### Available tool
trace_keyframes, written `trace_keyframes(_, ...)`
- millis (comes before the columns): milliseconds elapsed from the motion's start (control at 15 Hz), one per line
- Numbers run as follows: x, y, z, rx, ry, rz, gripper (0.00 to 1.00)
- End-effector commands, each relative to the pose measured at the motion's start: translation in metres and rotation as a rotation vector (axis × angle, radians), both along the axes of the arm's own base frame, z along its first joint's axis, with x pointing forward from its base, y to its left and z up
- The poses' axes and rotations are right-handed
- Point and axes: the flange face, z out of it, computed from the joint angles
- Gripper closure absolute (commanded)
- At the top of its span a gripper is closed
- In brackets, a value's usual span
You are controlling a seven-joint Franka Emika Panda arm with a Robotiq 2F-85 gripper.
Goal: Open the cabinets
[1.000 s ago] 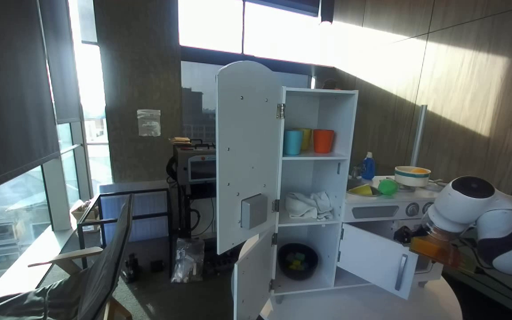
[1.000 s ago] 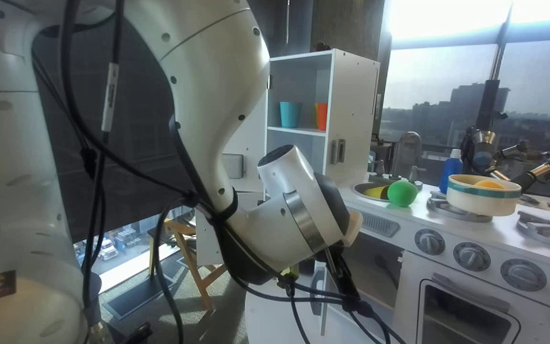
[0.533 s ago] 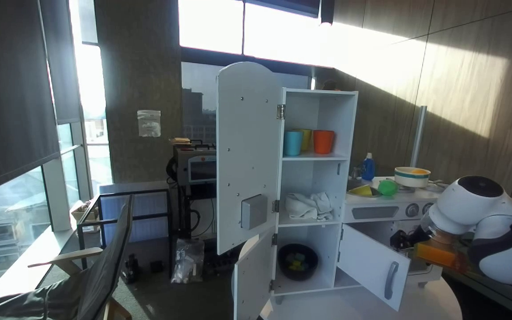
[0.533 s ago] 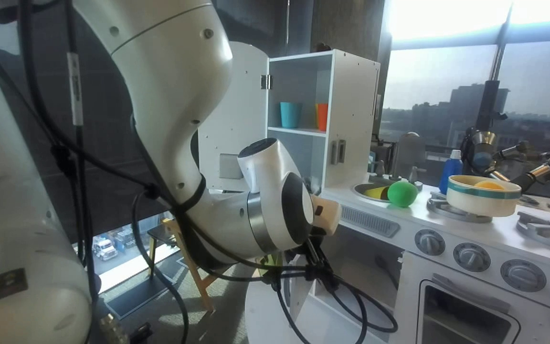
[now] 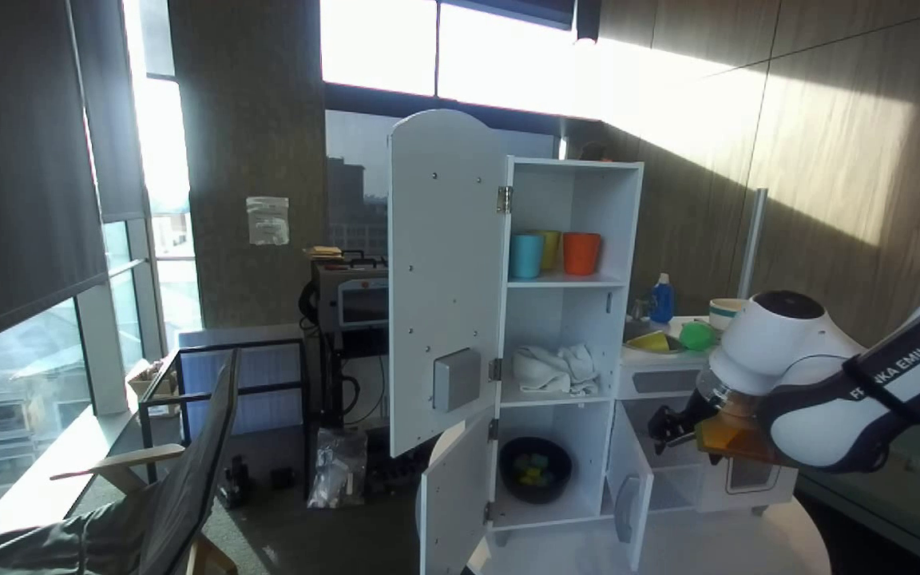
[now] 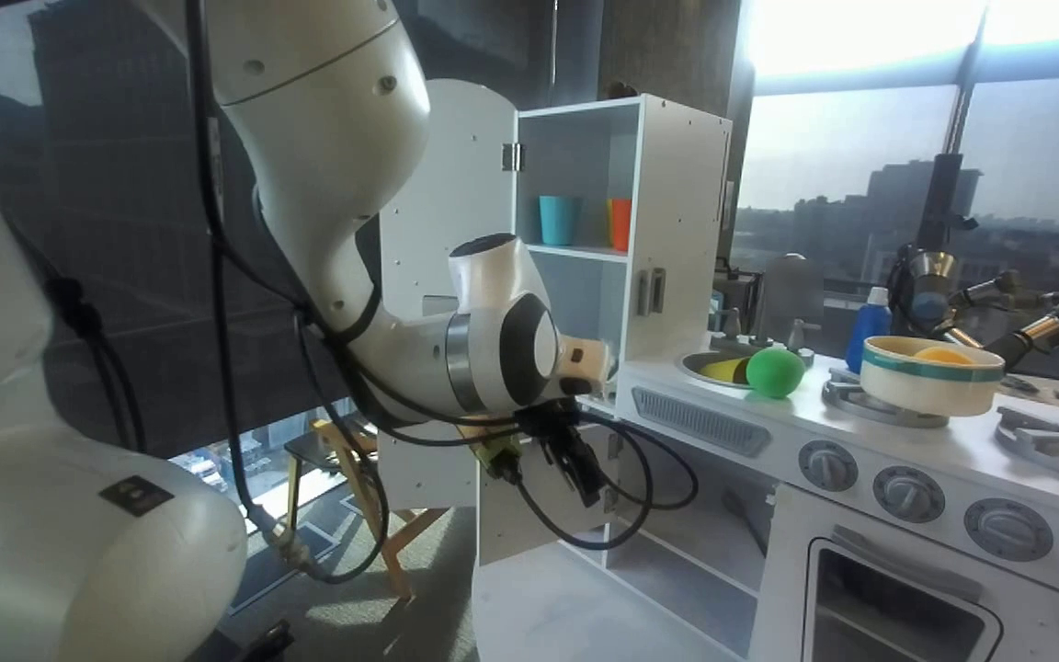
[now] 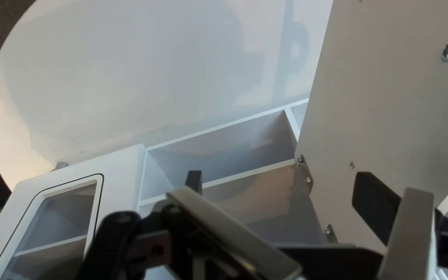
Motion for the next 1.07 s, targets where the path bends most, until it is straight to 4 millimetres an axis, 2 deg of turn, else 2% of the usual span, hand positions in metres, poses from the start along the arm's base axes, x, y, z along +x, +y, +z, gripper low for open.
trace_keyframes(0,-0.012,0.000,0.053,-0.027,0.011,0.052,0.00)
trace_keyframes(200,-0.018,-0.019,0.081,-0.050,0.046,0.012,0.00)
trace_keyframes(400,-0.039,-0.034,0.098,-0.093,0.091,0.021,0.00)
trace_keyframes(667,-0.061,-0.044,0.110,-0.149,0.054,0.094,0.00)
trace_keyframes(733,-0.054,-0.050,0.118,-0.149,0.052,0.106,0.00)
trace_keyframes(867,-0.058,-0.053,0.121,-0.150,0.041,0.124,0.00)
trace_keyframes(933,-0.053,-0.052,0.110,-0.142,0.063,0.090,0.00)
trace_keyframes(1000,-0.054,-0.053,0.112,-0.142,0.058,0.096,0.00)
